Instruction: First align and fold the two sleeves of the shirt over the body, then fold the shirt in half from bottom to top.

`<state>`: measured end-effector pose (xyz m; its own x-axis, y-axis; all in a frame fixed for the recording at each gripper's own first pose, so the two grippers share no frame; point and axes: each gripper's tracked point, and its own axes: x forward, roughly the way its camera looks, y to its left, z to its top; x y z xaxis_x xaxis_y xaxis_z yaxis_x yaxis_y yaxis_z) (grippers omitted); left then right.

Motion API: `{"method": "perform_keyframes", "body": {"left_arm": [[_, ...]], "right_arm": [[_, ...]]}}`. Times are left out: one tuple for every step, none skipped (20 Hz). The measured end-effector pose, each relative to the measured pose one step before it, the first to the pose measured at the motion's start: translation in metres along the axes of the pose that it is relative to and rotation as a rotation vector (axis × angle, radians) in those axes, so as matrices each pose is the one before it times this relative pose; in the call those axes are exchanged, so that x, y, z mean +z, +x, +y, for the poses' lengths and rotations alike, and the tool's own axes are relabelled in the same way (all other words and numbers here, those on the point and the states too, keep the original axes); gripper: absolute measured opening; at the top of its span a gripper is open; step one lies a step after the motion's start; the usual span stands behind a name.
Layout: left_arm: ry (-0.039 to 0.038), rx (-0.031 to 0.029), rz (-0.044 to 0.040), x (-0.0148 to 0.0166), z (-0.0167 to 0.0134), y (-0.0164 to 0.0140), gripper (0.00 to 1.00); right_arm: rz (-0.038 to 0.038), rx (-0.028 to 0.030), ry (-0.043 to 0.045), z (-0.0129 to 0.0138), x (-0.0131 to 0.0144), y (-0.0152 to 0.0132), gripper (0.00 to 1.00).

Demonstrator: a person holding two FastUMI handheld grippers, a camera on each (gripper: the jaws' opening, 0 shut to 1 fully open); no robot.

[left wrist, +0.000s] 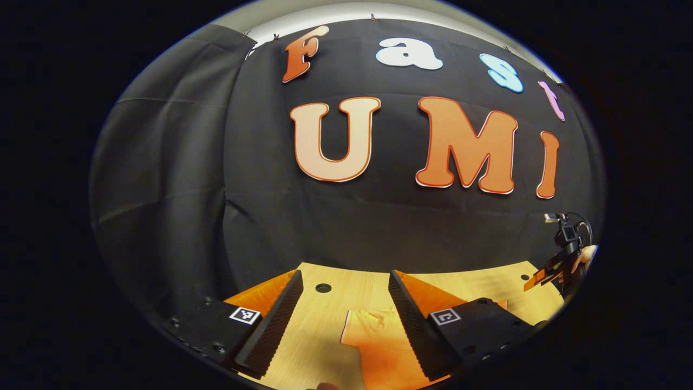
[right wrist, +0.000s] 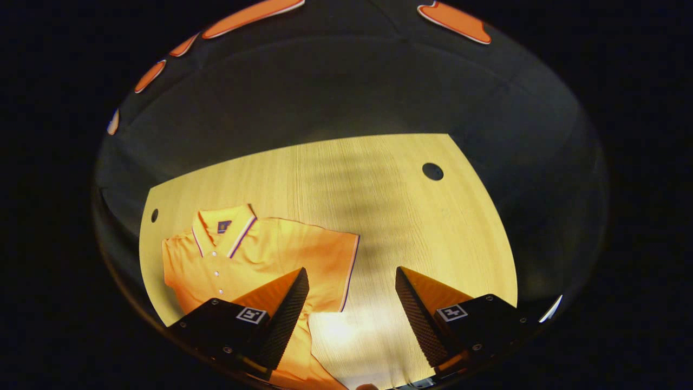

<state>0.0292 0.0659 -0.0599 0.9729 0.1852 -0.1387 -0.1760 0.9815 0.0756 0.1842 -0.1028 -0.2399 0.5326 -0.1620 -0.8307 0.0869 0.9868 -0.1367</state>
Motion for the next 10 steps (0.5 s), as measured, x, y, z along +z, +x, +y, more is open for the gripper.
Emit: {"method": "perform_keyframes", "body": {"left_arm": [[-0.00116,0.01086,0.00729,-0.00084,0.00665,0.00095,0.98],[-0.00083,0.00707,0.00725,-0.00217,0.00234,0.00072,0.98],[-0.00057,0.00445,0.00727,-0.00112,0.00114,0.00148,0.98],[-0.00296,-0.00627,0.0044,-0.00142,-0.00226,-0.00057,0.98],[-0.00269,0.00043,-0.00004,-0.00034,-0.00162,0.00104,0.98],[0.00106,-0.00166,-0.00235,-0.00006,0.00079,-0.00051,0.98],[0.0051,0.0,-0.00106,-0.00017,-0.00029,0.00072,0.98],[0.0059,0.00389,0.00223,-0.00161,0.00143,-0.00019,0.98],[0.00364,0.00225,0.00682,-0.00195,0.0006,0.00001,0.98],[-0.00066,0.0012,0.00826,-0.00323,0.00057,0.00268,0.98]], "right_arm": [[0.02811,0.00522,0.00128,0.00162,-0.00424,0.01261,0.98],[0.03131,-0.0029,0.00485,0.00001,-0.00538,0.00998,0.98],[0.02562,0.00352,0.01326,0.00222,-0.00376,0.01146,0.98],[0.03031,-0.00414,0.01372,-0.00035,-0.00476,0.00869,0.98],[0.02077,-0.00917,0.00721,-0.0016,-0.00322,0.01085,0.98],[0.01334,-0.01722,-0.00536,-0.00157,-0.00318,0.01019,0.99],[0.00654,-0.01462,-0.00533,-0.00106,-0.0014,0.0089,0.99],[0.00873,-0.00312,0.00036,0.0,-0.00178,0.00457,0.98],[0.0145,0.01046,0.00966,0.00266,-0.00197,0.00446,0.99],[0.01326,0.00791,0.00183,0.00079,-0.00163,0.00363,0.99]]}}
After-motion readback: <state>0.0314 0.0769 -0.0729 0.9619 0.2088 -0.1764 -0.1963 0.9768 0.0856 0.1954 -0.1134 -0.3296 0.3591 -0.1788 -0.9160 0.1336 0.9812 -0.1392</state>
